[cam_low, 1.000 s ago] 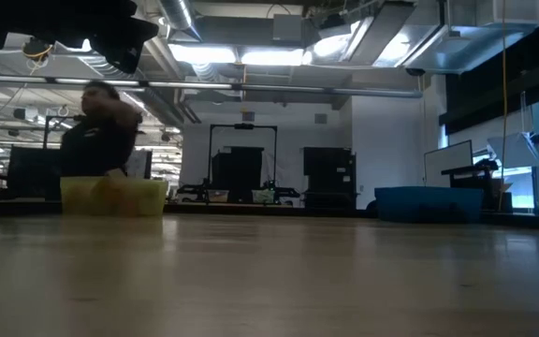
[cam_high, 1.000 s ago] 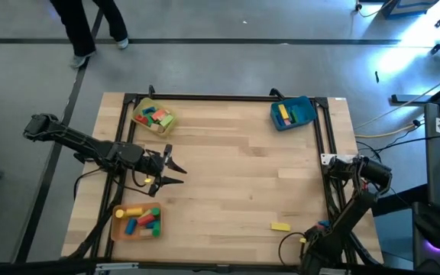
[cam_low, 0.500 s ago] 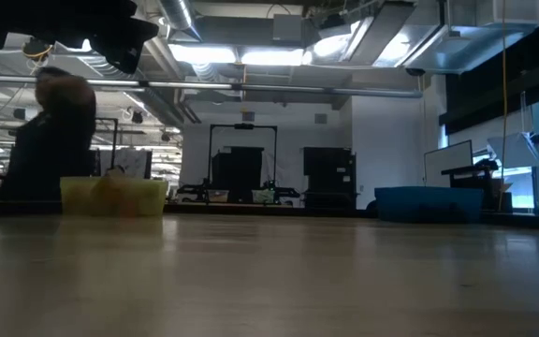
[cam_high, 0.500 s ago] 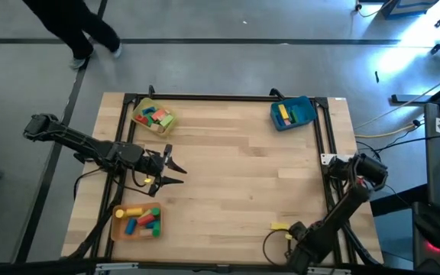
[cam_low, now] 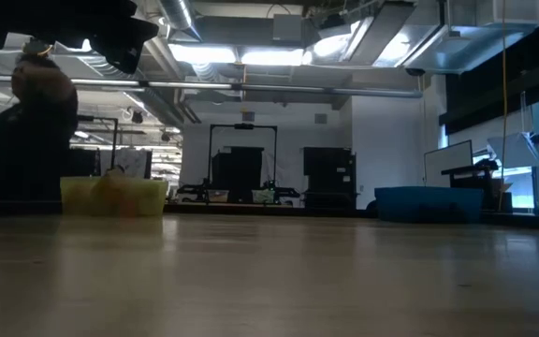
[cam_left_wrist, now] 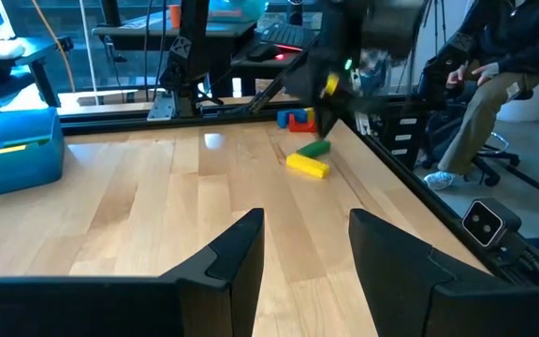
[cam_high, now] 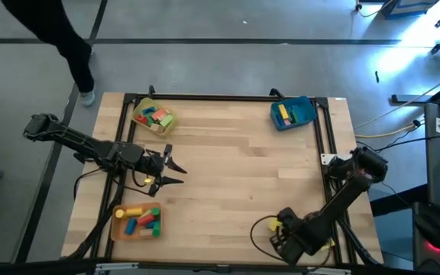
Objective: Sort blocks by size
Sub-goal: Put the green rectangular block into the blue bin
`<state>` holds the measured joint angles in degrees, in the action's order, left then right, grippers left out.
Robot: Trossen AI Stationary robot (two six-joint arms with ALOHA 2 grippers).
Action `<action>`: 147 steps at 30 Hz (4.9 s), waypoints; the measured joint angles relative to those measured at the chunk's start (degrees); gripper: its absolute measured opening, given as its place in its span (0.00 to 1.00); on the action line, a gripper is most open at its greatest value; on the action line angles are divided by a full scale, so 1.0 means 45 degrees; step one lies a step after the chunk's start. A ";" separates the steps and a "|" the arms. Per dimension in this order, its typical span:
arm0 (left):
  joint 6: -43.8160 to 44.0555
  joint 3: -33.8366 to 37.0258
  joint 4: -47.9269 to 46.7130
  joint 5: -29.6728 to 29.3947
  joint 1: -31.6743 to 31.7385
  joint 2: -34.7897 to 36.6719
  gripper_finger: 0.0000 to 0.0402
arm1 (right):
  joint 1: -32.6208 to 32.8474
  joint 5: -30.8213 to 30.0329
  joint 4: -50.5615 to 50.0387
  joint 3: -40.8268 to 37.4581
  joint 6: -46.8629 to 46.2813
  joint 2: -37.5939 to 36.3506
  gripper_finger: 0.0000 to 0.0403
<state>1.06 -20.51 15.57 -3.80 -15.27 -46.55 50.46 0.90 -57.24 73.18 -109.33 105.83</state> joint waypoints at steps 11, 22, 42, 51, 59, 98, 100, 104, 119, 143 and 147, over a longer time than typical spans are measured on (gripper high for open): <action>0.0052 0.0000 0.0029 0.0000 0.0000 0.0000 0.36 | 0.0532 -0.0837 -0.0485 0.0075 -0.1377 0.0035 0.36; 0.0034 0.0000 0.0042 -0.0002 0.0010 -0.0004 0.36 | 0.0615 -0.0827 0.0946 -0.1300 -0.0784 0.0457 0.68; -0.0437 0.0000 0.0416 0.0001 0.0079 -0.0814 0.36 | 0.0625 -0.1437 0.1013 -0.0899 0.0372 0.0515 0.27; 0.1464 -0.0010 0.0611 -0.0022 0.0516 -0.0869 0.59 | 0.0615 -0.4600 -0.1251 0.1231 0.0853 0.0494 0.27; 0.2906 -0.0015 0.1653 -0.0017 0.0484 -0.1504 0.65 | -0.0475 -0.9306 0.0107 0.1221 0.3504 0.0480 0.27; 0.0325 -0.0010 0.0570 -0.1272 -0.0583 -0.2434 0.65 | -0.6872 -1.1655 -0.1933 0.1047 0.9990 -0.1018 0.28; 0.0163 -0.0010 0.0540 -0.1417 -0.0497 -0.2510 0.65 | -0.7550 -1.1486 -0.3224 0.1049 0.9658 -0.1170 0.28; -0.0557 0.0117 0.0761 -0.1449 -0.0491 -0.2511 0.65 | -0.9172 -1.0809 -0.4711 0.1052 0.9774 -0.1218 0.28; -0.0461 0.2011 0.3411 -0.0442 0.0209 -0.2511 0.65 | -1.5392 -0.9029 -0.4996 0.1052 1.5516 -0.1250 0.28; -0.0323 0.2011 0.4150 -0.0709 0.0262 -0.2516 0.65 | -2.1206 -0.4868 -0.0422 -0.0198 1.9200 -0.2304 0.28; -0.0242 0.2011 0.4268 -0.1096 0.0262 -0.2516 0.65 | -2.1730 -0.4158 -0.0090 -0.1059 1.9387 -0.2299 0.29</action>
<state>-0.03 -11.46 34.78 -8.73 -14.09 -57.87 -47.32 -17.81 -57.65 68.41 -22.09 95.48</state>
